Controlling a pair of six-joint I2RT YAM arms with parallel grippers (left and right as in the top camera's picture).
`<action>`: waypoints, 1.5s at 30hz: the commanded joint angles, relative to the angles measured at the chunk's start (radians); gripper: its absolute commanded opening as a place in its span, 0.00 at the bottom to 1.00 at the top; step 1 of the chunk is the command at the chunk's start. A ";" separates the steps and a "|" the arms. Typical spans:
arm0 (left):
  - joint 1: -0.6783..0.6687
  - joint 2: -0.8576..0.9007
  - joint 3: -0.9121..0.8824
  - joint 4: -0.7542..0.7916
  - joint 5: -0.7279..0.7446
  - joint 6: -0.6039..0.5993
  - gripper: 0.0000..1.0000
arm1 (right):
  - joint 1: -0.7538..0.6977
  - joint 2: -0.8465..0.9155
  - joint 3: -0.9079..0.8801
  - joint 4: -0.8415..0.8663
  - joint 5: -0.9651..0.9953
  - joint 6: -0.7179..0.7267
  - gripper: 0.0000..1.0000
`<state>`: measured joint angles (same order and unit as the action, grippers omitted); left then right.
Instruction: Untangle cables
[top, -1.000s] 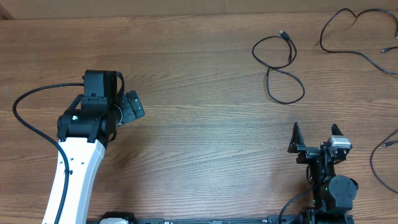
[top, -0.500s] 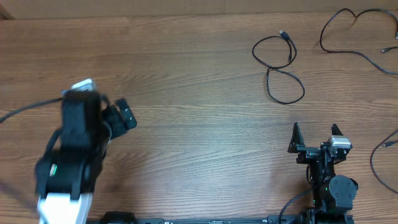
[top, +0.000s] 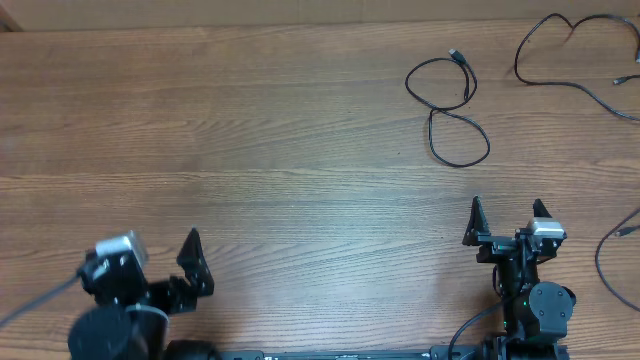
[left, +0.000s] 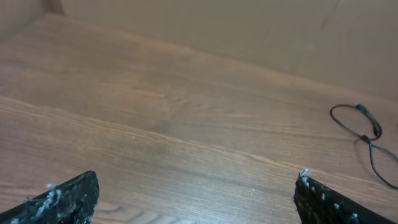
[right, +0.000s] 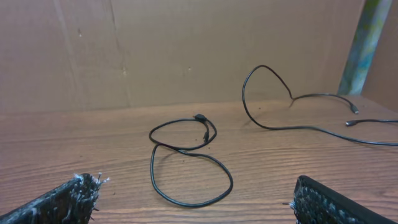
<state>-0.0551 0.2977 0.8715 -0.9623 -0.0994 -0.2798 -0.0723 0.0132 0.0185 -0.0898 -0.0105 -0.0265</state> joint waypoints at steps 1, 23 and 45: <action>0.034 -0.130 -0.094 0.031 0.053 0.034 1.00 | -0.002 0.000 -0.010 0.005 0.010 -0.005 1.00; 0.094 -0.288 -0.649 0.691 0.217 0.048 1.00 | -0.002 0.000 -0.010 0.005 0.010 -0.004 1.00; 0.080 -0.294 -0.866 0.883 0.136 0.240 1.00 | -0.002 0.000 -0.010 0.005 0.010 -0.005 1.00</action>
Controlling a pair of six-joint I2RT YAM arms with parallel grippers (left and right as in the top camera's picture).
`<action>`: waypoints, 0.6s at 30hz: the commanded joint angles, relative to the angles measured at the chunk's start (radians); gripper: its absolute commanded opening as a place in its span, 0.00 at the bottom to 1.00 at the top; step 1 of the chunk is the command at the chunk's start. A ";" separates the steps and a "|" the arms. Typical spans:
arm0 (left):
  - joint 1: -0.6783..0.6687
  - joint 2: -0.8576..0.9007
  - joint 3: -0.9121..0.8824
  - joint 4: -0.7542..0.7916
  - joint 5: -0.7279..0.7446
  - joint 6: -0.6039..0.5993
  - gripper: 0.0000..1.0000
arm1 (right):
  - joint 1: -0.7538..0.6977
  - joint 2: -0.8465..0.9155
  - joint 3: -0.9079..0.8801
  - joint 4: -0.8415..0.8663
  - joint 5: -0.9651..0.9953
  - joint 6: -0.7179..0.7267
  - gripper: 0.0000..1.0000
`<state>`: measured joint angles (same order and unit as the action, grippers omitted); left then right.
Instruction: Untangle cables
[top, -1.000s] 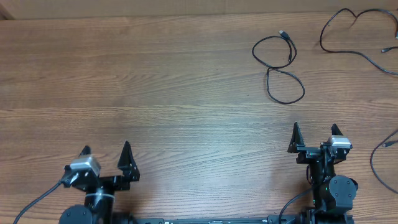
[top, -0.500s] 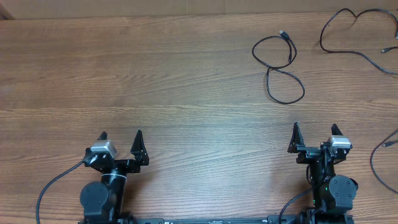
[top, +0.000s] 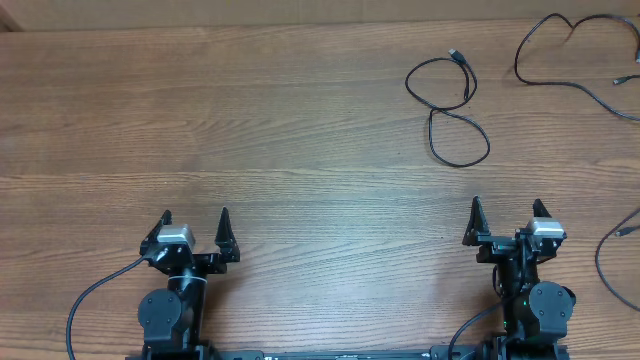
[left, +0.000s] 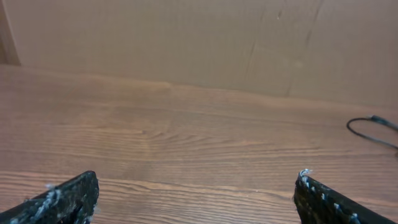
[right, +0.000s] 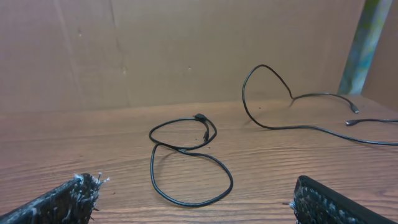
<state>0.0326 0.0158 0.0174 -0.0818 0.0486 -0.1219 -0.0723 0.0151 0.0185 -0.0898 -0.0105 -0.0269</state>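
A short black cable (top: 447, 108) lies in a figure-eight on the wooden table, far right of centre; the right wrist view shows this looped cable (right: 186, 163) ahead of the fingers. A longer black cable (top: 570, 60) runs along the far right corner, seen as the long cable (right: 292, 102). My right gripper (top: 506, 216) sits open near the front edge, well short of the loops. My left gripper (top: 194, 222) is open at the front left, pointing straight ahead, with nothing between its fingers. Only a cable end (left: 373, 127) shows in its view.
A third black cable (top: 615, 250) curves at the table's right edge beside the right arm. A cardboard wall (right: 186, 50) backs the table. Bare wood (top: 250, 130) spans the left and middle.
My left arm has swung from the far left front corner, angled right, to a straight-ahead pose nearer the centre. The right arm and the cables are unchanged.
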 joint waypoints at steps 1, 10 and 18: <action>-0.007 -0.013 -0.012 0.002 -0.012 0.091 1.00 | -0.002 -0.002 -0.010 0.005 0.010 -0.004 1.00; -0.016 -0.013 -0.012 0.004 -0.020 0.055 1.00 | -0.002 -0.002 -0.010 0.005 0.010 -0.004 1.00; -0.019 -0.013 -0.012 0.005 -0.023 0.055 0.99 | -0.002 -0.002 -0.010 0.005 0.010 -0.004 1.00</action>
